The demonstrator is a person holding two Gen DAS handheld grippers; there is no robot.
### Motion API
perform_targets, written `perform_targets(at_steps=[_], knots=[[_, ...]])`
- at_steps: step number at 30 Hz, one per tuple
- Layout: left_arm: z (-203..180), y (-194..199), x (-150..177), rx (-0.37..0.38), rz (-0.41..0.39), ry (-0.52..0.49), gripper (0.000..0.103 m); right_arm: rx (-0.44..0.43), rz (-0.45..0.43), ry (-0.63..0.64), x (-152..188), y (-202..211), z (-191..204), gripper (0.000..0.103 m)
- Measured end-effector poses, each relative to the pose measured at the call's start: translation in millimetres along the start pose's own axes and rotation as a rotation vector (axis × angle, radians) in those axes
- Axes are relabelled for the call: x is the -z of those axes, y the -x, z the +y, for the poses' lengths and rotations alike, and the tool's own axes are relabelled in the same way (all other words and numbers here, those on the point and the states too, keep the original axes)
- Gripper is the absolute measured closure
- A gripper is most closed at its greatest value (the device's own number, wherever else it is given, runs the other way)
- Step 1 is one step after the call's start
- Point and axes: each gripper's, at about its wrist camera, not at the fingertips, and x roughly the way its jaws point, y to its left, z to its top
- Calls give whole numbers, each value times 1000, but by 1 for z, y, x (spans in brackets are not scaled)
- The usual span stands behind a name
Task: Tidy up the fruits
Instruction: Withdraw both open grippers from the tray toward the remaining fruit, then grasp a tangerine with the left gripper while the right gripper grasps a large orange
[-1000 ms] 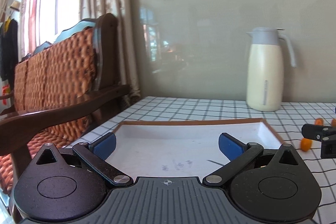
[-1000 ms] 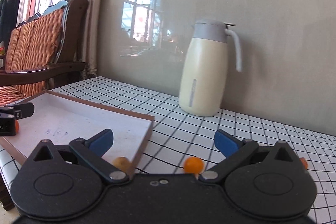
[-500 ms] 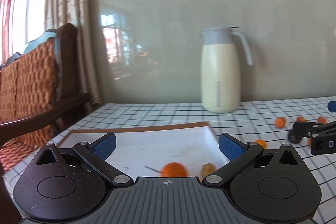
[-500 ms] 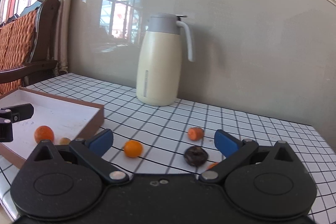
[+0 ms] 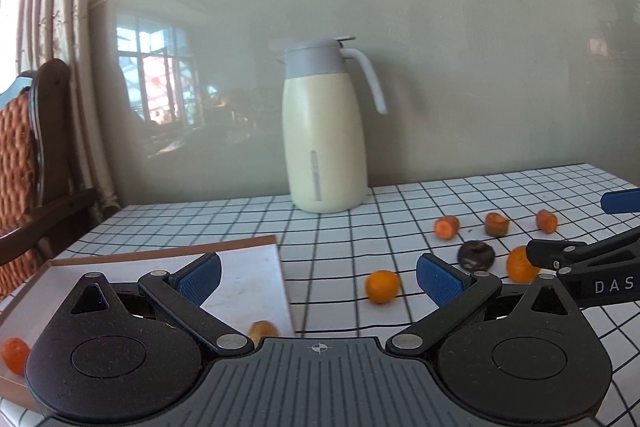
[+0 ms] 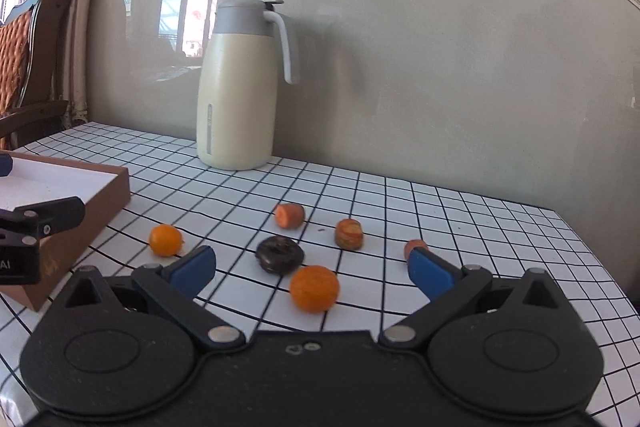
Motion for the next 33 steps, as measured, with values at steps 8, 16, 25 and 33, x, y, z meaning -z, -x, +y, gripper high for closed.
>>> perform_targets(at_steps=[8,16,25,33], knots=[[-28,-22,1,55,68,1,1,19,25,0,7,-17,-13,7],[-45,-50,0,50,122,-19,3,7,99,3,10,-39,-20,12],[-50,-84,1,45,198,-9,24,-62,159,26,9,-62,-14,35],[-51,-106,4,68,262,6,34,-84,204,-19,10,-77,-20,57]])
